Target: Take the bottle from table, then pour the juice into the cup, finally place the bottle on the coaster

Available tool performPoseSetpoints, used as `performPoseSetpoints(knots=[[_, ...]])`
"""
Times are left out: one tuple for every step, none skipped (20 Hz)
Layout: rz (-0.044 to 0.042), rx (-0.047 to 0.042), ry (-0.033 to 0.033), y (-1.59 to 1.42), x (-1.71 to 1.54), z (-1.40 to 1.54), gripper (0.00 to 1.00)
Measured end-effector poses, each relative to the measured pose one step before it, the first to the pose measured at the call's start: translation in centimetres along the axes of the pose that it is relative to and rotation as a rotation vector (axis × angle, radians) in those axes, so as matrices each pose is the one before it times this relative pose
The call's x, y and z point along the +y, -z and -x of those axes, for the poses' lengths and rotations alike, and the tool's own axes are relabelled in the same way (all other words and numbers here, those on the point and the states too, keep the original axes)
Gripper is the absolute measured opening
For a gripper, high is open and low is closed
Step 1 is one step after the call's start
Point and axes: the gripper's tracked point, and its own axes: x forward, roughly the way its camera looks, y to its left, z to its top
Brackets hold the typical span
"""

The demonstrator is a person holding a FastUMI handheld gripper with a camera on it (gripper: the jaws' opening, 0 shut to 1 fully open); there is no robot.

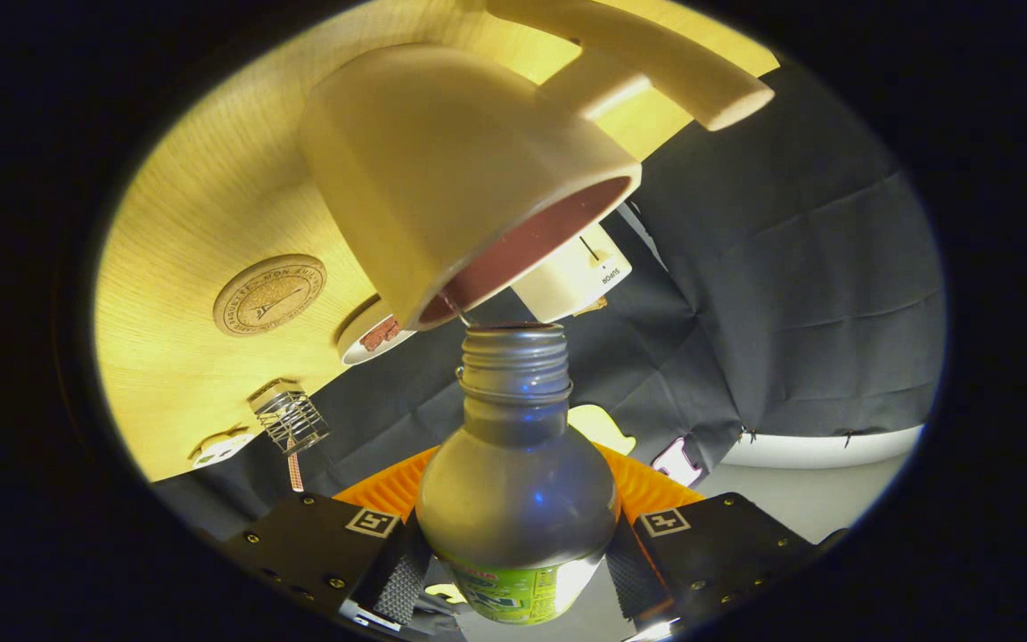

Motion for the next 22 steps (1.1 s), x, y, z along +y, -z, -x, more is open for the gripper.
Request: performPoseSetpoints(knots=[[0.00308,0.00048,0.0007,0.042,0.0,0.146,0.82],[0.00256,0.00123,-0.00298,0.018,-0.027,-0.148,0.82],[-0.00063,-0.00104,-0.00274,-0.061,0.014,-0.086,0.82],[-0.00046,0.0004,-0.00154,-0.049,0.004,-0.022,0.82],[0.00052,-0.00037,-0.00097,-0.037,0.043,-0.036,0.82],[0.00192,0.00006,-0.00089,-0.035,-0.008,-0.033,0.82],[0.00176,-0.00574,0.00177,-0.143,-0.024,0.043,0.82],[0.00217,-0.00326,0.00131,-0.177,-0.018,-0.097,0.82],[-0.00007,-0.00312,0.00378,-0.09,-0.04,0.012,0.82],[-0.00066,-0.00312,0.00329,-0.073,0.006,-0.066,0.82],[-0.00124,-0.0002,0.001,0.007,-0.021,-0.033,0.82],[-0.00093,0.00016,-0.00132,-0.004,0.06,-0.034,0.82],[0.00149,0.00136,-0.00286,0.05,0.073,0.044,0.82],[0.00178,-0.00057,-0.00268,-0.017,0.015,0.068,0.82],[0.00055,-0.00056,-0.00333,-0.03,0.146,0.003,0.82],[0.0023,-0.00036,-0.00331,-0.036,0.131,-0.075,0.82],[0.00006,-0.00138,0.00177,0.056,-0.023,-0.075,0.82],[-0.00253,0.00086,0.00108,-0.061,-0.013,-0.015,0.82],[-0.00368,0.00049,-0.00125,-0.03,0.015,0.032,0.82],[-0.00359,0.00204,0.00123,-0.129,-0.004,0.04,0.82],[-0.00432,-0.0001,0.00265,-0.025,-0.063,0.033,0.82],[-0.00508,0.00153,0.00015,0.003,-0.045,-0.012,0.82]])
